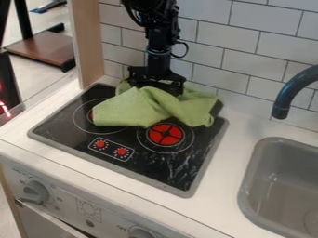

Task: Move the cloth to the bunner

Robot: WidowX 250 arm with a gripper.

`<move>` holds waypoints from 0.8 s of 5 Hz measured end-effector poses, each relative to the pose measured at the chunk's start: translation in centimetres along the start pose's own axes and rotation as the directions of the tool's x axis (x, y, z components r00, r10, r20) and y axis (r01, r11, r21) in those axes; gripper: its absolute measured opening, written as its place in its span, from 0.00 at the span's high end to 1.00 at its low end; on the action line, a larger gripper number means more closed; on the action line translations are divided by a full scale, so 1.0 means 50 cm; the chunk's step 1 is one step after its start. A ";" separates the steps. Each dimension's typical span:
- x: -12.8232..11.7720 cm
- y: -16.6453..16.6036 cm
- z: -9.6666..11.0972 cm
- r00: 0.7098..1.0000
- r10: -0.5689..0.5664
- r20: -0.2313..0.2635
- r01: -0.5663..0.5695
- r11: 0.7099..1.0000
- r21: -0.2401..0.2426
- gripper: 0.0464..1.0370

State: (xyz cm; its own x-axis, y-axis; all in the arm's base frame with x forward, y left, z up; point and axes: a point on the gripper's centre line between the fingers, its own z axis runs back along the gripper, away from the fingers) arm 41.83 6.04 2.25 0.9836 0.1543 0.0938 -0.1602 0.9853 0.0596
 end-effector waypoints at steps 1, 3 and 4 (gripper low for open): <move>-0.019 0.001 0.000 1.000 -0.029 -0.006 0.029 0.999 -0.020 0.04; -0.036 -0.016 0.025 0.996 -0.066 -0.067 0.059 0.993 -0.099 0.04; -0.038 -0.013 0.062 0.993 -0.084 -0.079 0.071 0.986 -0.152 0.04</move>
State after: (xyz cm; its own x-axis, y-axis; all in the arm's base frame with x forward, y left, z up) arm 39.81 4.89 5.13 0.9970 0.0766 0.0100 -0.0755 0.9934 -0.0862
